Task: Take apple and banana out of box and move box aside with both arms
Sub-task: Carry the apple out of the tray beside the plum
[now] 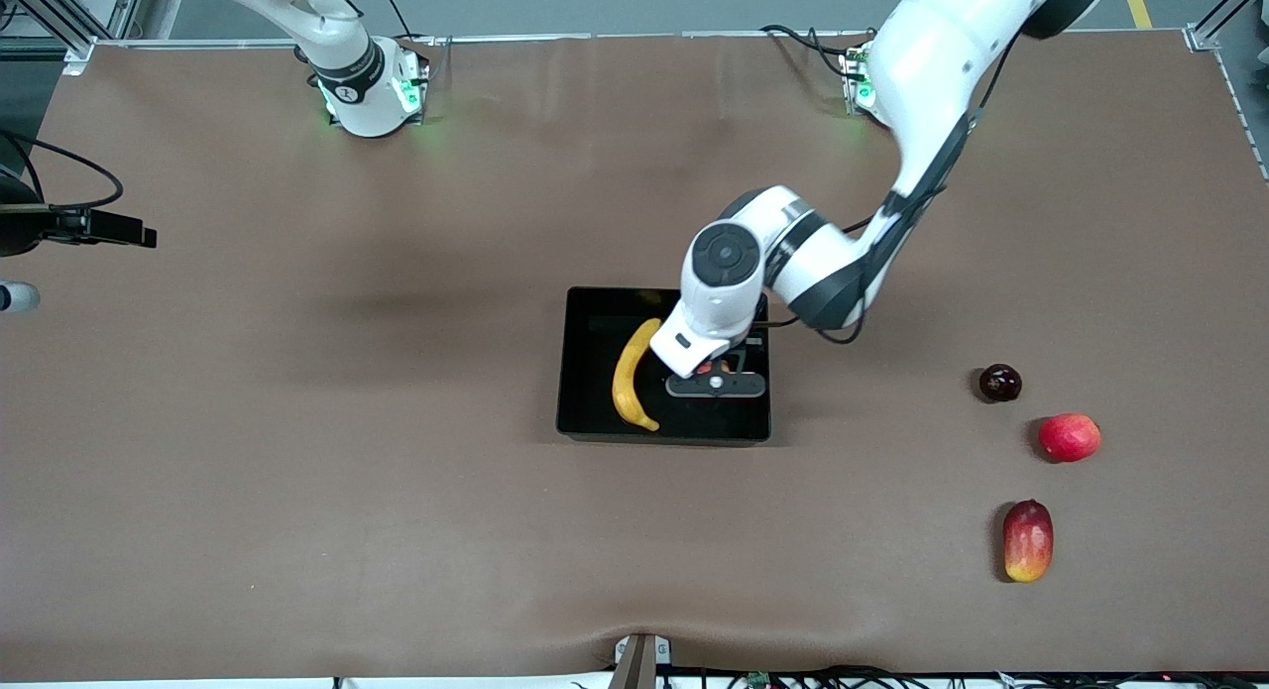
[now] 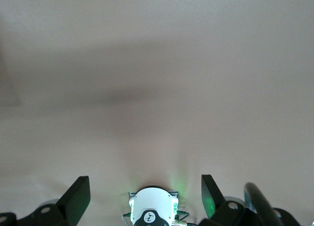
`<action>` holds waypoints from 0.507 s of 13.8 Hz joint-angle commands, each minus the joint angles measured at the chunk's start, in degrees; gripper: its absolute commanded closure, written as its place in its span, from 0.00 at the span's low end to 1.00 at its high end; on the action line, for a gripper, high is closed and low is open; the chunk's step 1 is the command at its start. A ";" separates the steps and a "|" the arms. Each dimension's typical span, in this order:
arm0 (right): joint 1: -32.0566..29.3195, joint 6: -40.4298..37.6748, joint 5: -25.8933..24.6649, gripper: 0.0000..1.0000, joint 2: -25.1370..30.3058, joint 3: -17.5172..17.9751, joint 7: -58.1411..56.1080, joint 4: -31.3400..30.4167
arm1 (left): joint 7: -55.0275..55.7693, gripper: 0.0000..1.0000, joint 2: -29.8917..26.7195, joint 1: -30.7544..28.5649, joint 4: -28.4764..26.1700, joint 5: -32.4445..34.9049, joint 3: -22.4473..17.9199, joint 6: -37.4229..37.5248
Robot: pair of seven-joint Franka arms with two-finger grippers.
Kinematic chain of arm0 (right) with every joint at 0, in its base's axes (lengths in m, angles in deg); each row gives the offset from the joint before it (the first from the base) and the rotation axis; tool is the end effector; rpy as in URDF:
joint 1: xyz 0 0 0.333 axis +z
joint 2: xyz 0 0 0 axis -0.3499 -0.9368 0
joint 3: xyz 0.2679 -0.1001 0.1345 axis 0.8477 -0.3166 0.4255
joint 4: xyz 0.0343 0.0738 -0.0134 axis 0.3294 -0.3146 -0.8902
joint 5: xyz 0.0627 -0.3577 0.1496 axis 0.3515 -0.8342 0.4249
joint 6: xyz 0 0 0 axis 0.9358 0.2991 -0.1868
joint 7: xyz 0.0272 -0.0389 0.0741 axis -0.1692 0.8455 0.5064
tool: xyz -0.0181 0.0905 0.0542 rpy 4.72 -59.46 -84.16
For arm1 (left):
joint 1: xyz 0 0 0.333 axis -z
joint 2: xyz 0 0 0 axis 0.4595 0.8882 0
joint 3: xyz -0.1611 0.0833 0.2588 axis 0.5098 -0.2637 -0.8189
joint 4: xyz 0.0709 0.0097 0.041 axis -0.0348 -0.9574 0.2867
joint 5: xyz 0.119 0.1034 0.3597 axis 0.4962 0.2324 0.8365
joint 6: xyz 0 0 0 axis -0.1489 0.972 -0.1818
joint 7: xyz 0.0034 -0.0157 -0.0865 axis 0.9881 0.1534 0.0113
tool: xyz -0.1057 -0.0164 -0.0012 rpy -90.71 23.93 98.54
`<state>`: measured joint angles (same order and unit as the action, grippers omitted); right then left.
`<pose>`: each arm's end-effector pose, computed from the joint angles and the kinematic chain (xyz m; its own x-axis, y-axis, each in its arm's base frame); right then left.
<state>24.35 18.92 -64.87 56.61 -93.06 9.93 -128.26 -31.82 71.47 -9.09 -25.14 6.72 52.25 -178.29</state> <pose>0.5584 -0.0787 0.5587 0.9465 -0.0605 -0.3169 -0.0786 -0.9959 -0.0449 0.5790 -0.4127 0.3204 0.9979 -0.0207 0.0613 -0.0192 -0.9995 -0.0242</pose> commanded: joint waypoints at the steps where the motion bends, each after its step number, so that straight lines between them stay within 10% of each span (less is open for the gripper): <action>1: 0.09 -0.25 2.06 0.00 0.56 -0.40 0.00 -0.42 | -6.11 1.00 -5.32 -6.20 0.14 -0.86 1.18 2.88; 7: 0.08 0.54 3.03 0.00 0.21 -0.40 0.00 -1.47 | -22.37 1.00 -8.49 -17.98 -0.27 -5.09 1.36 9.28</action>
<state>24.34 19.05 -63.13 56.61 -93.10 9.94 -129.02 -48.56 63.98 -23.03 -23.62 2.79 52.89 -172.17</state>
